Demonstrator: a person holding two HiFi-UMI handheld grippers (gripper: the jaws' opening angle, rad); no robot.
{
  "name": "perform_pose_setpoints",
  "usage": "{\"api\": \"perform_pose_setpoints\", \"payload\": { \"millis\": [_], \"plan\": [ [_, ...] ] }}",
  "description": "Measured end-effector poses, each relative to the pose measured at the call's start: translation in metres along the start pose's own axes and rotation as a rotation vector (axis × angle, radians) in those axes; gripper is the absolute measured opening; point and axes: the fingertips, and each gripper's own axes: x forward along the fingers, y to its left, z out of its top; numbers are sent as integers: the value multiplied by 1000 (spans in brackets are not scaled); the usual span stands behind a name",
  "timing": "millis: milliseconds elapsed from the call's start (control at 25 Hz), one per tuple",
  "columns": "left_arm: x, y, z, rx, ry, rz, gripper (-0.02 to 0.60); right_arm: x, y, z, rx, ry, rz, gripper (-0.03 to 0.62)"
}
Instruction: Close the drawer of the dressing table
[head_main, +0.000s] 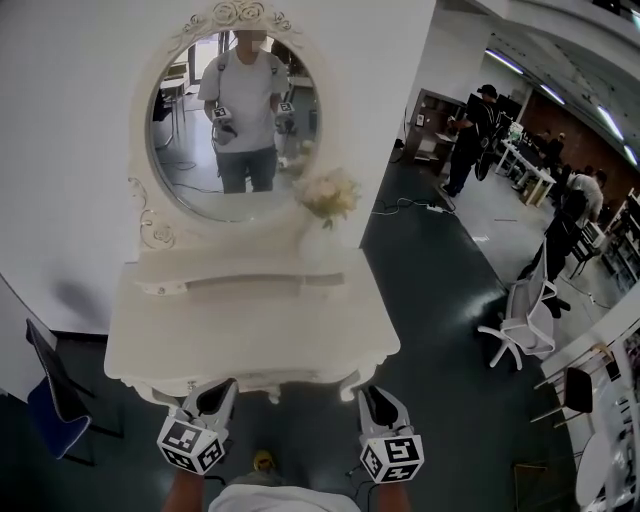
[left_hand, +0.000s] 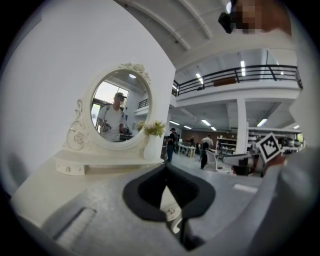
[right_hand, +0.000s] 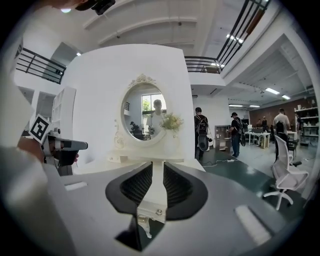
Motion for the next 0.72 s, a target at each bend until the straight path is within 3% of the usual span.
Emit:
{"api": "perform_pose_setpoints", "payload": {
  "millis": [240, 720],
  "plan": [
    [12, 29, 0, 3, 9, -38, 0, 23, 3, -2, 13, 29, -64, 68],
    [45, 52, -8, -5, 37, -59, 0, 71, -2, -8, 8, 51, -51, 69]
  ]
}}
